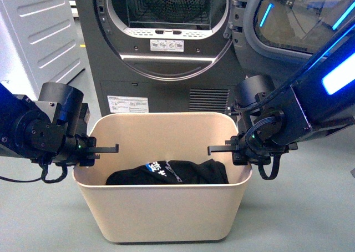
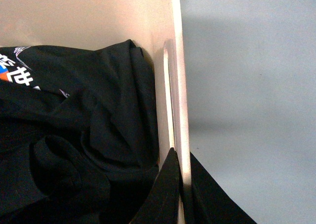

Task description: Move hamper under clothes hanger

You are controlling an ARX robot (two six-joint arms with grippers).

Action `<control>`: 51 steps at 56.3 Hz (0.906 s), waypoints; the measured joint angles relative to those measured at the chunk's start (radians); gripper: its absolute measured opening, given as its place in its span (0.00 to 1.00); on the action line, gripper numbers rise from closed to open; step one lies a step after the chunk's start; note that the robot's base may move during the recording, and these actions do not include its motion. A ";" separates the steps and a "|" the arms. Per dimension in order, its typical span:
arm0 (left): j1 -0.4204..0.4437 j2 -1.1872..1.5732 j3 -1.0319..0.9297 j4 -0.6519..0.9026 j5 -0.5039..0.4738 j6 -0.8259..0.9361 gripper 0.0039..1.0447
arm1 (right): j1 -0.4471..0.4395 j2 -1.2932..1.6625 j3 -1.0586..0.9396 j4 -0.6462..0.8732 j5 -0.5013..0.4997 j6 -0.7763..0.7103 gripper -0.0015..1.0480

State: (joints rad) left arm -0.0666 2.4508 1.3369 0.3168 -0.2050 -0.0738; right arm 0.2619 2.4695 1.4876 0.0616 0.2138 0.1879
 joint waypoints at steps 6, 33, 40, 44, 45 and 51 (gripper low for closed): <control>0.000 -0.042 -0.022 -0.008 0.003 -0.001 0.04 | -0.005 -0.037 -0.026 0.007 -0.006 -0.003 0.03; 0.000 -0.134 -0.058 -0.003 0.006 0.000 0.04 | -0.012 -0.112 -0.103 0.066 -0.025 -0.018 0.03; 0.000 -0.134 -0.058 -0.003 0.005 0.000 0.04 | -0.012 -0.112 -0.103 0.066 -0.026 -0.018 0.03; 0.000 -0.134 -0.058 -0.003 0.005 0.000 0.04 | -0.012 -0.112 -0.103 0.066 -0.025 -0.018 0.03; 0.000 -0.134 -0.058 -0.003 0.005 0.000 0.04 | -0.012 -0.112 -0.103 0.066 -0.025 -0.018 0.03; 0.000 -0.134 -0.058 -0.003 0.005 0.000 0.04 | -0.012 -0.112 -0.103 0.066 -0.025 -0.019 0.03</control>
State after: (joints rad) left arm -0.0666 2.3169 1.2785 0.3141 -0.1997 -0.0738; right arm 0.2501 2.3573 1.3842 0.1272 0.1886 0.1692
